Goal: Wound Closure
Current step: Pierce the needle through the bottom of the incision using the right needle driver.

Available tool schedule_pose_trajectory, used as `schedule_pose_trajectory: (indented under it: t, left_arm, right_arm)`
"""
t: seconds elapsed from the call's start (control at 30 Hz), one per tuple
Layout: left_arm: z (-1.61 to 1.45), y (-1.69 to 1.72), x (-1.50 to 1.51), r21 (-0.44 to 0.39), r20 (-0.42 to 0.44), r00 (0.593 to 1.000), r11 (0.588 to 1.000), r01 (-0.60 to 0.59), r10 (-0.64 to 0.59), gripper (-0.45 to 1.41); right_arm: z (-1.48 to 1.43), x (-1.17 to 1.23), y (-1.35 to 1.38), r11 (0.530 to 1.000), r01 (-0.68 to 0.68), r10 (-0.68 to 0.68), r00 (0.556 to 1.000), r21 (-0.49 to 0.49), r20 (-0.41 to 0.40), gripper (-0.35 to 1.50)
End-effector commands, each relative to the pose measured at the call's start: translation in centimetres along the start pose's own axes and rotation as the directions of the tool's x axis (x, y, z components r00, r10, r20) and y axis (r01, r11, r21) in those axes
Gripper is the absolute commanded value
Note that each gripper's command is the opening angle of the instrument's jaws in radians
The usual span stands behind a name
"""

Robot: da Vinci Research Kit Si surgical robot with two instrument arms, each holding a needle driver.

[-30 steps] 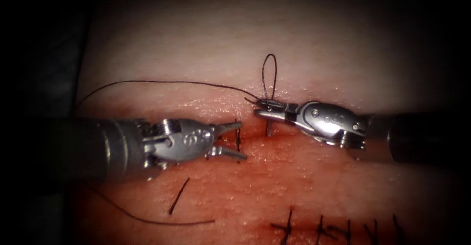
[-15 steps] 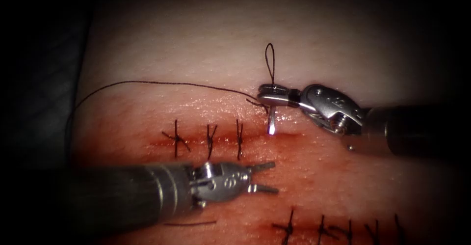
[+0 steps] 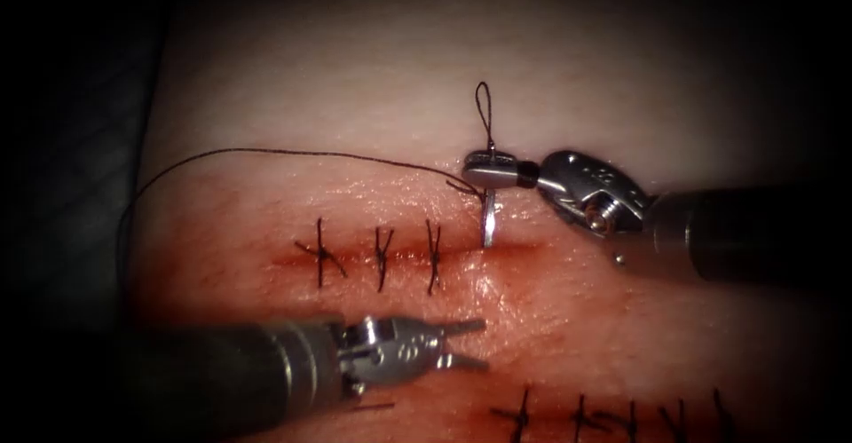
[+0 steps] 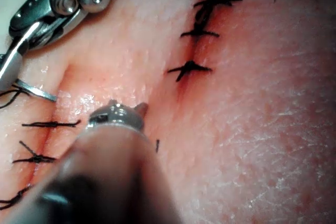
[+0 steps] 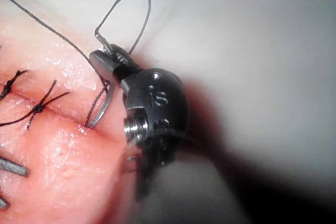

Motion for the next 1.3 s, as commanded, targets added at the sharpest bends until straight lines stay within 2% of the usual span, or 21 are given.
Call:
schedule_pose_trajectory:
  t: [0.03,0.33,0.57,0.73,0.9,1.03,1.2,1.3]
  left_arm:
    - [0.07,0.01,0.01,0.001,-0.002,1.0,1.0,0.001,-0.001,0.15]
    - [0.18,-0.08,-0.01,-0.002,-0.007,1.0,1.0,0.003,-0.003,0.12]
    - [0.25,-0.19,-0.13,-0.003,-0.006,1.0,1.0,0.022,-0.022,0.12]
    - [0.24,-0.22,-0.19,-0.009,-0.001,1.0,1.0,0.029,-0.029,0.12]
    - [0.28,-0.26,-0.29,-0.013,0.009,0.999,0.999,0.04,-0.04,0.12]
    - [0.33,-0.32,-0.36,-0.016,0.016,0.999,0.999,0.042,-0.041,0.12]
    - [0.35,-0.34,-0.4,-0.017,0.019,0.999,0.999,0.045,-0.045,0.12]
    - [0.34,-0.34,-0.4,-0.018,0.019,0.999,0.999,0.045,-0.045,0.12]
  right_arm:
    - [0.08,-0.03,0.04,1.0,-0.026,0.026,1.0,0.012,0.001,-0.35]
    - [0.11,-0.1,0.01,0.984,-0.147,0.149,0.989,0.103,-0.008,-0.35]
    - [0.13,-0.13,-0.04,0.946,-0.301,0.304,0.953,0.118,-0.008,-0.35]
    - [0.12,-0.15,-0.09,0.943,-0.314,0.315,0.949,0.113,0.011,-0.35]
    - [0.13,-0.18,-0.16,0.915,-0.389,0.386,0.921,0.104,0.048,-0.35]
    - [0.16,-0.22,-0.24,0.856,-0.501,0.492,0.865,0.128,0.102,-0.35]
    - [0.23,-0.28,-0.34,0.808,-0.57,0.553,0.821,0.152,0.139,-0.35]
    - [0.29,-0.36,-0.45,0.748,-0.641,0.623,0.768,0.172,0.15,-0.35]
